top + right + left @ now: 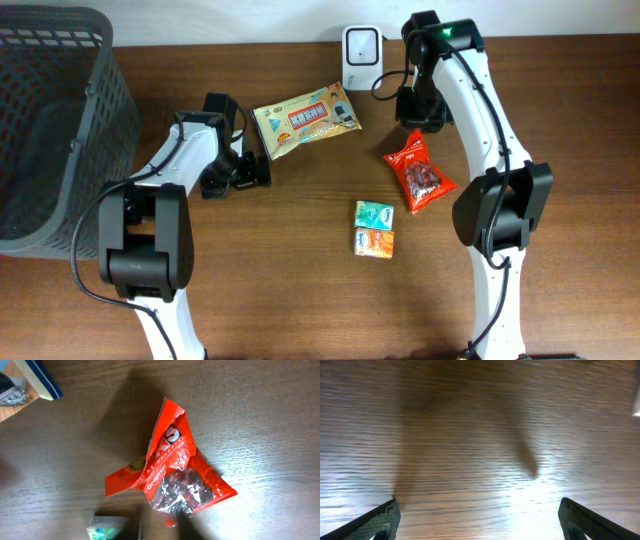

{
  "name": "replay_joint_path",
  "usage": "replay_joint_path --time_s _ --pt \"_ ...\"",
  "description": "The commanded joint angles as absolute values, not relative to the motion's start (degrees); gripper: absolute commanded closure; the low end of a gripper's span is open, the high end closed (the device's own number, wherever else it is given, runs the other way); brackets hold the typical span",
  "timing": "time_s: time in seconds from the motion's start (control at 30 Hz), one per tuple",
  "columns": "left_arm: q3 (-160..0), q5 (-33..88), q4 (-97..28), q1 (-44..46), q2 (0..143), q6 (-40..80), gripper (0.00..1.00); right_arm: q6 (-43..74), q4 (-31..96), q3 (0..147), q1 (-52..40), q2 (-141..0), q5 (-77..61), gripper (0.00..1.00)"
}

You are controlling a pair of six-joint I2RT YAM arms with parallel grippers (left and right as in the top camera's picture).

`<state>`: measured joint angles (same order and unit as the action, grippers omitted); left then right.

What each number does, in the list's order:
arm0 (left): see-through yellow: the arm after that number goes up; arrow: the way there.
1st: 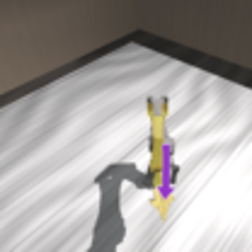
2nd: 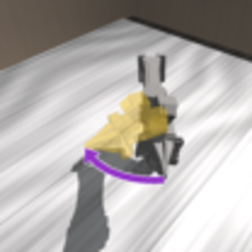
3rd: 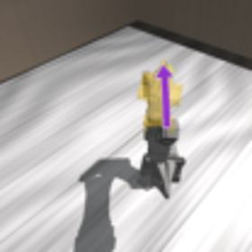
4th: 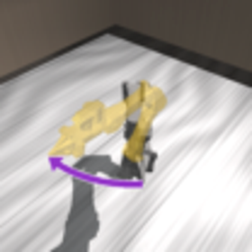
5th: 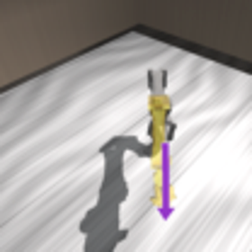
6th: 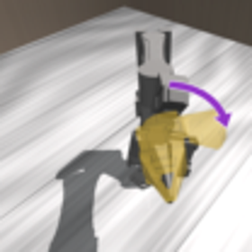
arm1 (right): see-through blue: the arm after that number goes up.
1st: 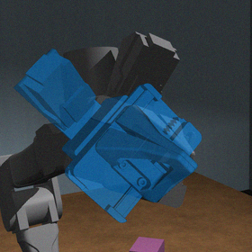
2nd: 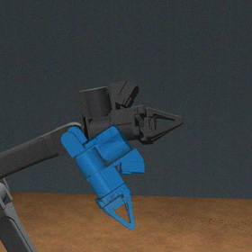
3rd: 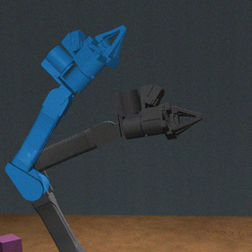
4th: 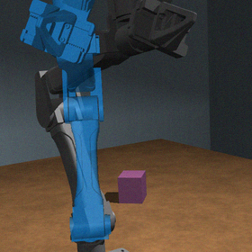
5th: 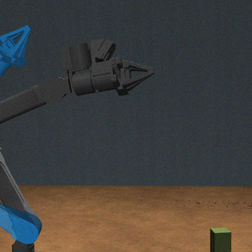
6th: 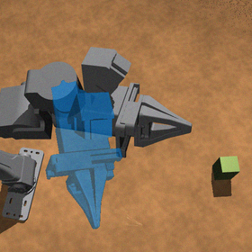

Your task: Scan the item barcode

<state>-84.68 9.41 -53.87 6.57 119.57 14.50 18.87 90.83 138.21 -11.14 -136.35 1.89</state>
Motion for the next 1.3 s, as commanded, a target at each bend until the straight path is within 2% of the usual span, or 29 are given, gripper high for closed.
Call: replay_joint_path --time_s 0.0,0.1,0.2,0.23,0.27,0.3,0.4,0.63,0.83,1.1,1.17,1.27 --pt "-85.2 30.1 -50.8 6.9 118.3 4.1 0.01 17.2 92.0 139.4 -11.2 -135.0 2.3 0.46" --pt "-85.2 47.5 -43.6 9.1 118.3 1.7 0.01 17.2 93.8 141.6 -9.1 -134.3 1.5 0.44" --pt "-85.2 50.2 -34.4 13.6 118.3 6.3 0.01 15.9 97.3 148.4 -4.9 -132.6 -4.1 0.31" --pt "-85.2 50.2 -31.4 15.0 118.3 8.0 0.00 13.7 97.3 149.6 -3.6 -131.6 -7.4 0.21" --pt "-85.2 49.9 -28.2 16.4 118.3 9.6 0.01 13.3 97.3 150.6 -2.0 -130.2 -10.9 0.06" --pt "-85.2 48.8 -24.6 18.1 118.3 12.3 0.01 13.3 97.3 151.0 -0.5 -128.7 -13.4 0.01" --pt "-85.2 42.7 -15.9 22.6 118.3 17.2 0.01 13.3 97.3 151.1 4.1 -125.0 -15.0 0.01" --pt "-85.2 23.1 -7.4 31.1 119.2 17.5 0.01 13.3 97.3 151.0 9.5 -122.7 -15.0 0.01" --pt "-85.2 22.3 -0.1 35.7 125.8 17.3 0.01 12.2 97.3 151.0 9.0 -122.7 -15.0 0.02" --pt "-85.2 23.1 1.5 37.4 130.3 17.8 0.00 10.9 97.3 151.0 8.9 -122.7 -14.8 0.02" --pt "-85.2 23.1 1.5 37.5 130.6 17.8 0.16 10.9 97.3 150.9 8.9 -122.7 -14.8 0.01" --pt "-85.2 23.1 3.1 36.9 130.6 18.1 0.55 10.9 97.3 150.9 8.9 -122.7 -14.8 0.01"
